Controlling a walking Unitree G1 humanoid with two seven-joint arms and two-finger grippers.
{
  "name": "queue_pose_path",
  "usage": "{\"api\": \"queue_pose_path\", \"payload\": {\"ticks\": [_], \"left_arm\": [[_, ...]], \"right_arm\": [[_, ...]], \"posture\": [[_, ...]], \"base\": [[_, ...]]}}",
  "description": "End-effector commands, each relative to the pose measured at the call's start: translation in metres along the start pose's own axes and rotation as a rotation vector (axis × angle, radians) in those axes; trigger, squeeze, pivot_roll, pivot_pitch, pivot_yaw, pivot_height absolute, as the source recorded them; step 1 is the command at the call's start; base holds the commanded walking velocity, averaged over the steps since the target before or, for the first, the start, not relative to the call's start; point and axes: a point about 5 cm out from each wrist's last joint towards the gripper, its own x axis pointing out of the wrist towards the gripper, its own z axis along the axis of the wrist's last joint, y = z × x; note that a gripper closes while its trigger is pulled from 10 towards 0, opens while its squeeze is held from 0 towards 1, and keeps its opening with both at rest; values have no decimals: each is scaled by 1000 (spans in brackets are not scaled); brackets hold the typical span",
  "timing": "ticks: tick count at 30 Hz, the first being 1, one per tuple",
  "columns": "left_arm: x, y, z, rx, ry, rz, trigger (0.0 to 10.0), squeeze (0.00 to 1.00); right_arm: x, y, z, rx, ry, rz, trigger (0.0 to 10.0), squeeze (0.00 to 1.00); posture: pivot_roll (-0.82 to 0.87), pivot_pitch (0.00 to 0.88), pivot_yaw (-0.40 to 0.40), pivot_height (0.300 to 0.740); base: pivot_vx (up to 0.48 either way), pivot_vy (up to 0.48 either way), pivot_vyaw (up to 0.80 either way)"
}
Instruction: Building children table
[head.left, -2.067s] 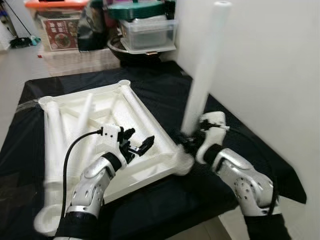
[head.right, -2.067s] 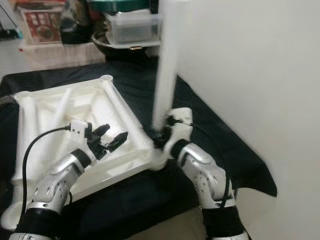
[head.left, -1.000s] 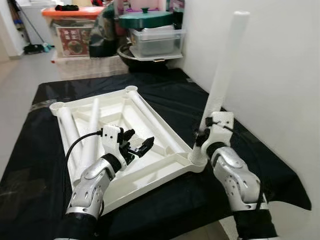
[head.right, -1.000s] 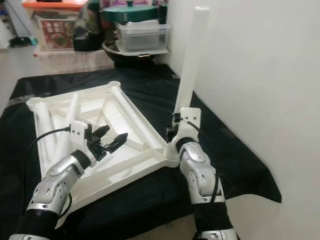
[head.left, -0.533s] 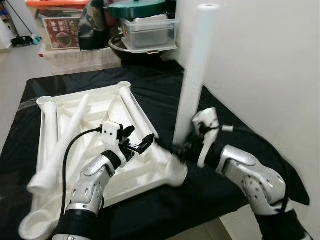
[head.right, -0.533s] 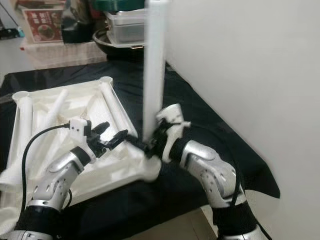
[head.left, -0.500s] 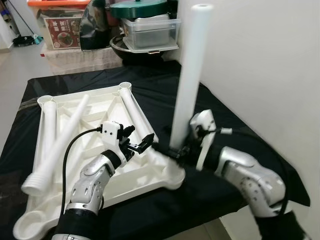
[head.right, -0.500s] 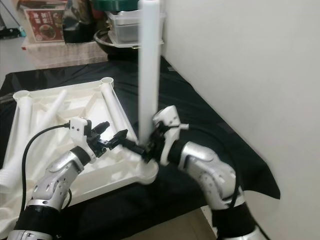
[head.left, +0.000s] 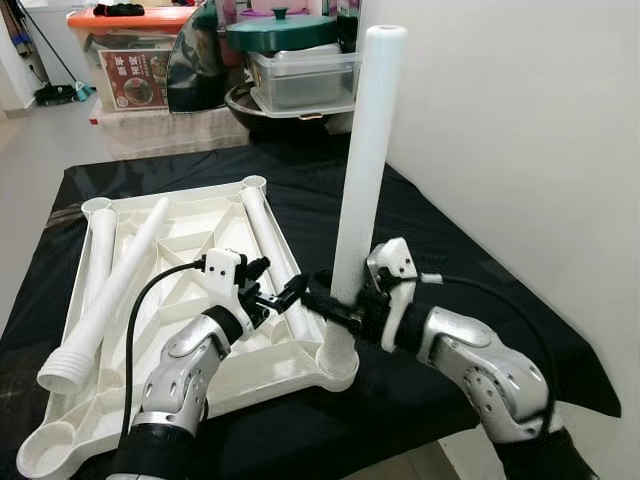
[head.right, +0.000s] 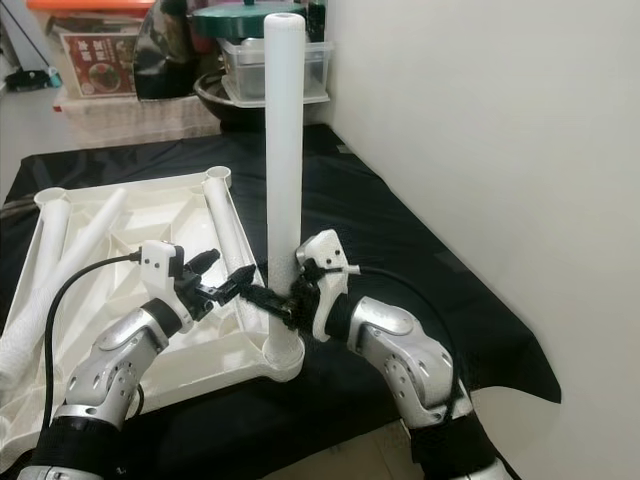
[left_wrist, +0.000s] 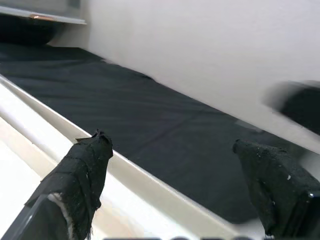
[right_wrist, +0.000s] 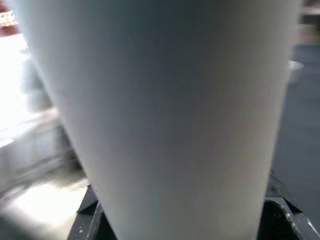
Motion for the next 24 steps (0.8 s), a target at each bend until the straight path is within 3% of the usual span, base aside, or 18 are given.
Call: {"api": "queue_pose_path", "payload": {"ticks": [1, 2, 6, 7, 8, 10, 13, 14, 17, 18, 19, 22, 23, 24], "left_arm": [[-1, -1, -5, -20, 10, 1, 10000, 0], [-1, -1, -5, -20, 8, 2, 10000, 0], [-1, -1, -5, -20, 6, 5, 10000, 0], [-1, -1, -5, -19, 5, 7, 10000, 0], [-1, -1, -5, -19, 5, 7, 10000, 0], [-1, 0, -4, -20, 3, 9, 10000, 0], [-1, 0, -4, -20, 3, 7, 10000, 0], [-1, 0, -4, -19, 2, 7, 10000, 0], [-1, 0, -4, -18, 1, 9, 10000, 0], [-1, 0, -4, -18, 0, 11, 10000, 0], [-1, 0, -4, -18, 0, 11, 10000, 0], [-1, 0, -4, -17, -1, 13, 10000, 0], [-1, 0, -4, -17, -1, 13, 10000, 0], [0, 1, -3, -17, 0, 12, 10000, 0]], "right_arm": [[-11, -48, -47, 154, 190, -444, 0, 0], [-15, -55, -51, 177, 186, -546, 0, 0], [-18, -55, -53, 170, 179, -601, 0, 0], [-14, -47, -50, 143, 171, -550, 10000, 0], [-14, -47, -50, 143, 171, -550, 10000, 0], [-8, -29, -42, 86, 152, -432, 10000, 0], [-4, -18, -32, 125, 77, -332, 10000, 0], [-2, -15, -23, 143, 28, -290, 10000, 1000], [2, -12, -12, 137, -11, -232, 10000, 1000], [2, -6, -2, 145, -42, -134, 10000, 0], [2, -6, -2, 145, -42, -134, 10000, 0], [-9, 20, 14, 116, -95, 197, 10000, 0], [-9, 20, 14, 116, -95, 197, 10000, 0], [-16, 29, 12, 73, -75, 316, 9882, 0]], "posture": [[-95, 0, -61, 740], [-87, 0, -65, 740], [-85, 0, -66, 740], [-86, 0, -65, 740], [-86, 0, -65, 740], [-90, 0, -65, 740], [-91, 0, -65, 740], [-88, 0, -69, 740], [-86, 0, -70, 740], [-86, 0, -70, 740], [-86, 0, -70, 740], [-90, 0, -66, 740], [-90, 0, -66, 740], [-92, 0, -64, 740]], "base": [[0, 0, 0], [0, 0, 0], [0, 0, 0], [0, 0, 0], [0, 0, 0], [0, 0, 0], [0, 0, 0], [0, 0, 0], [0, 0, 0], [0, 0, 0], [0, 0, 0], [0, 0, 0], [0, 0, 0], [0, 0, 0]]}}
